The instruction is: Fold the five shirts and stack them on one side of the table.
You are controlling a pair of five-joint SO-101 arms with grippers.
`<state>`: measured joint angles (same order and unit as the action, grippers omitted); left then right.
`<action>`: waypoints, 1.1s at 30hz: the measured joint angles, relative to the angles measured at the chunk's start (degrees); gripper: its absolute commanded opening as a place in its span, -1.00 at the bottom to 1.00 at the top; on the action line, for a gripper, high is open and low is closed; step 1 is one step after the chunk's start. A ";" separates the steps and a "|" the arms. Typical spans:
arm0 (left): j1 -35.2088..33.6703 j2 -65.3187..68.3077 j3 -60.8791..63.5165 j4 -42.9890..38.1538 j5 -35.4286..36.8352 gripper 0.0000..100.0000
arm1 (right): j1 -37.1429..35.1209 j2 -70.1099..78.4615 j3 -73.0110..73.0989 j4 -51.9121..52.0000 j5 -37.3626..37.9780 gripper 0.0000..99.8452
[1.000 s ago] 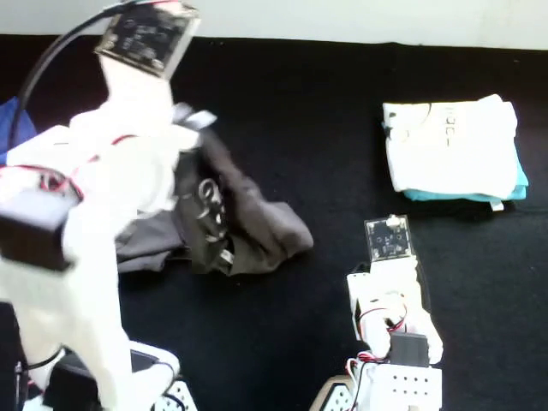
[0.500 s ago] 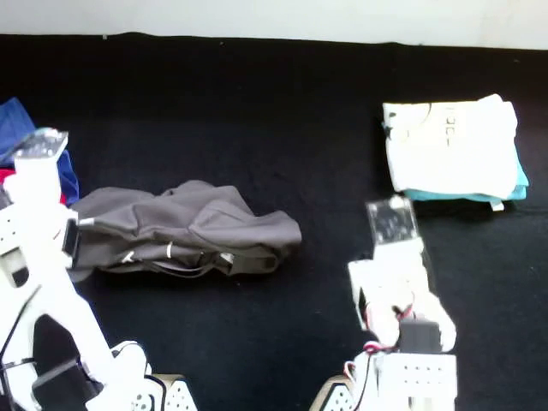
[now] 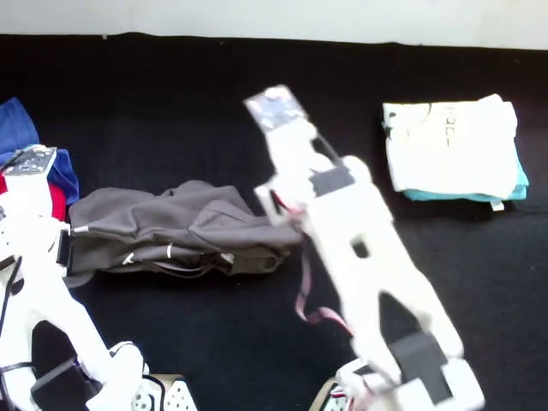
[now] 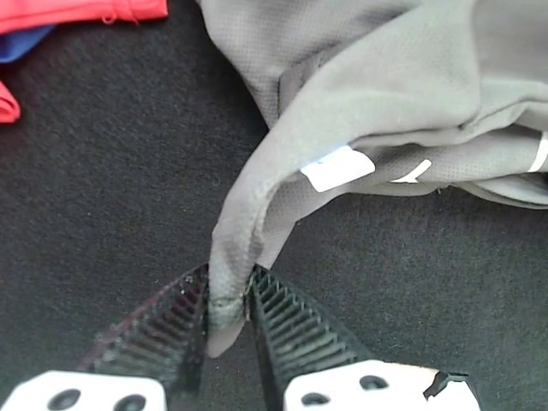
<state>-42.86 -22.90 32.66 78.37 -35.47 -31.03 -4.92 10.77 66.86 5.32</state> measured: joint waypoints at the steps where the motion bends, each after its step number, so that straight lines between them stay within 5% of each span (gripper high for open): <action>1: 0.00 0.00 0.00 0.00 0.00 -0.98 | -0.53 4.57 -2.99 0.18 -0.79 -0.60; 9: -2.64 0.00 0.00 -0.09 0.00 -0.98 | -9.41 26.81 -18.90 13.80 -1.49 -0.60; 18: -8.35 0.00 0.00 -1.76 0.00 -0.98 | -16.44 31.38 -20.84 21.45 2.46 -0.60; 33: -9.14 0.00 0.00 -3.60 0.00 -0.98 | -6.51 28.57 -21.98 22.59 2.64 -0.60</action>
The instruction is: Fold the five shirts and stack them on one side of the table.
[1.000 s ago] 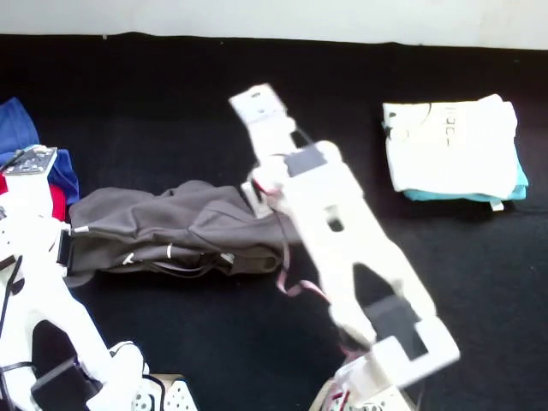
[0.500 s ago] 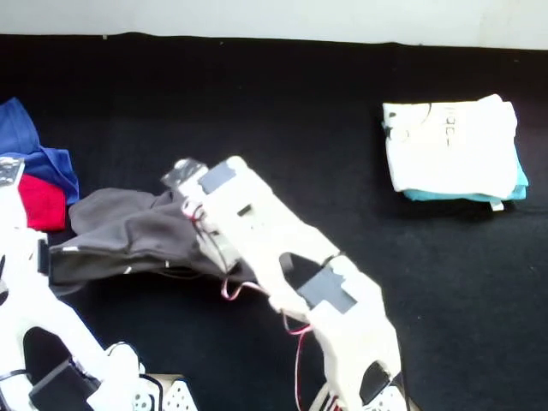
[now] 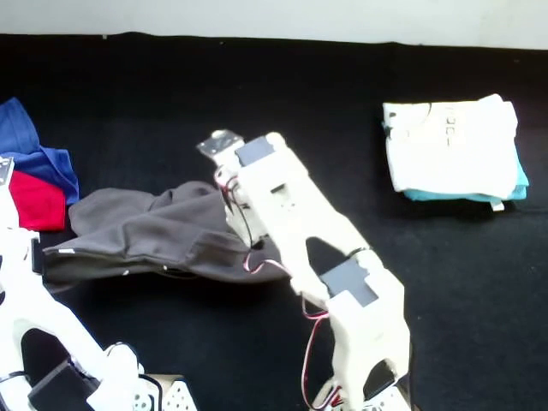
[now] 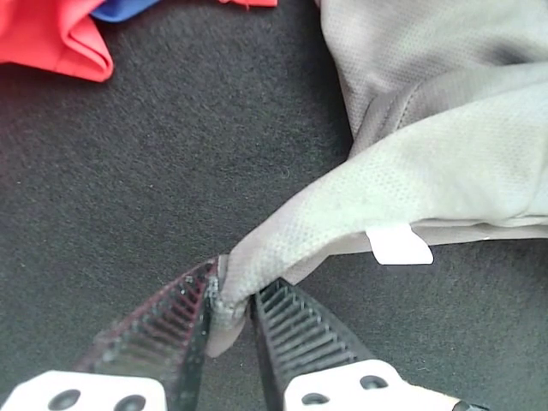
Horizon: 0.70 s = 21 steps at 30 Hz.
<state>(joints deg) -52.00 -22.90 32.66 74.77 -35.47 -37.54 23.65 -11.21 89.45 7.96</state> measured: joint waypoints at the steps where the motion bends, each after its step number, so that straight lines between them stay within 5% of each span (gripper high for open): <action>1: 0.00 0.00 0.00 0.00 0.00 -0.98 | 0.00 0.00 0.70 0.00 0.00 -0.60; 11: 0.00 0.00 0.00 0.00 0.00 -0.98 | -0.09 0.00 10.81 -9.58 0.00 -0.60; 16: 0.00 0.00 0.00 0.00 0.00 -0.98 | -0.09 -0.09 11.60 -10.81 0.00 -0.99; 21: 0.00 0.00 0.00 0.00 0.00 -0.98 | 0.26 -0.09 11.60 -10.81 0.00 -0.99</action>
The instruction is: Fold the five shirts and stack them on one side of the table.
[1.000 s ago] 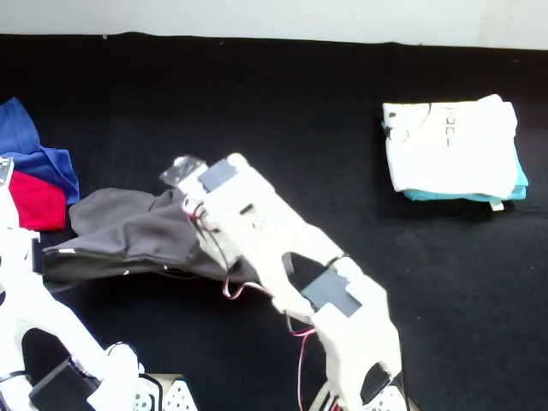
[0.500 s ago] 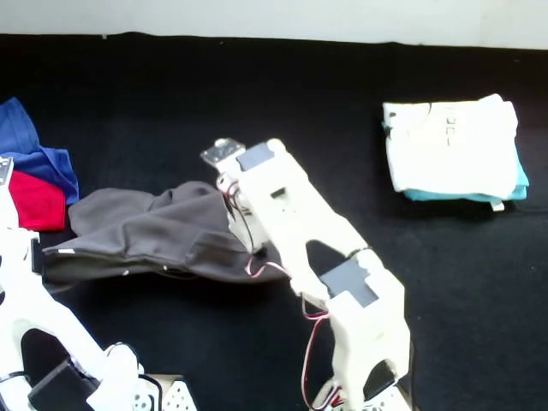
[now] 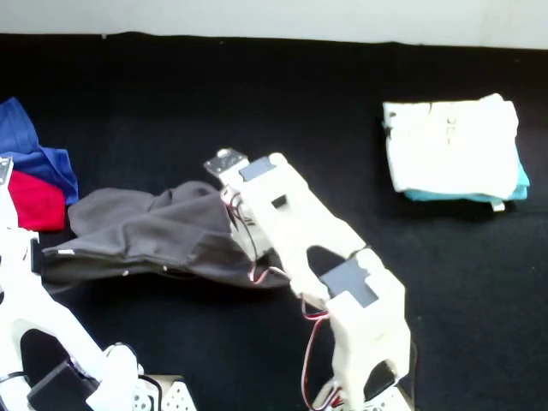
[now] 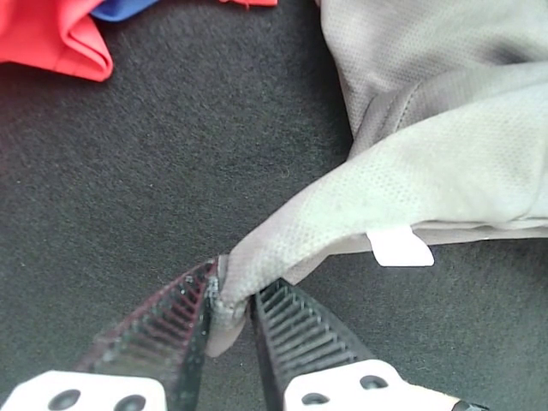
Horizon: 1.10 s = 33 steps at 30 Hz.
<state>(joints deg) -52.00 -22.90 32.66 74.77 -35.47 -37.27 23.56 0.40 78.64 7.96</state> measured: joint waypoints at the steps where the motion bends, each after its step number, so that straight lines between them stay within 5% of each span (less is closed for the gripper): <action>1: 0.00 0.00 0.00 0.00 0.00 -0.98 | 0.35 0.00 0.00 0.00 0.00 -0.99; 12: 2.29 0.00 0.09 0.09 0.00 -0.98 | 8.88 -11.34 -4.22 6.15 0.09 -0.99; 20: 19.16 0.00 -3.34 10.11 0.97 -0.98 | 19.60 -27.78 -12.92 9.23 7.56 -0.99; 33: 38.33 0.00 -35.87 19.08 12.75 -0.98 | 33.93 -38.15 -28.13 9.32 11.87 -0.99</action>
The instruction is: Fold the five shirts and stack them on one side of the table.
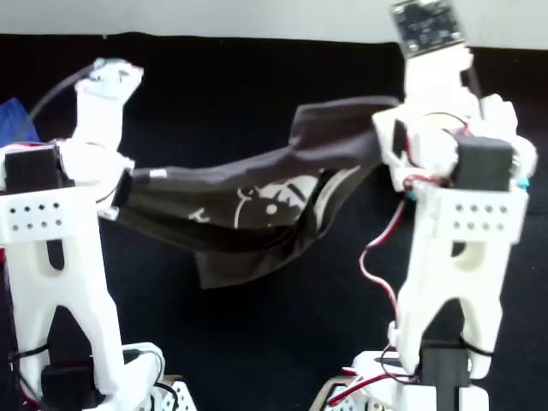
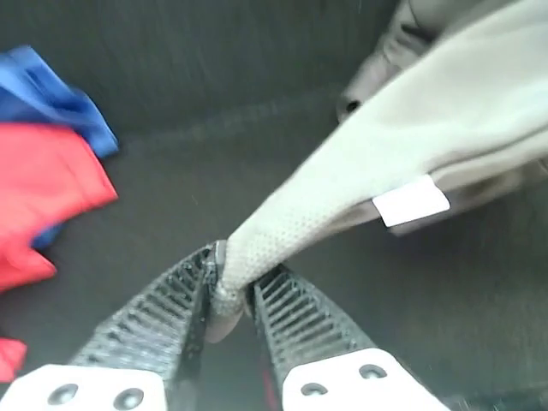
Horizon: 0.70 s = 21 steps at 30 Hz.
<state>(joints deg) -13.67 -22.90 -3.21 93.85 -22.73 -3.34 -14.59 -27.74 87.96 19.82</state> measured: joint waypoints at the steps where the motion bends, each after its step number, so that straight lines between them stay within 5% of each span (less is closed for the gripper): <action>1: 0.35 0.00 -2.20 0.09 0.26 -0.98 | 0.18 0.00 -1.76 0.00 0.00 -0.99; 21: 0.70 -0.70 -34.02 6.68 0.35 -0.98 | 0.35 -1.05 -30.77 -1.05 0.00 -0.99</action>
<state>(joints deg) -12.97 -23.60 -37.23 100.53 -22.37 -2.99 -15.65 -58.51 86.90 19.82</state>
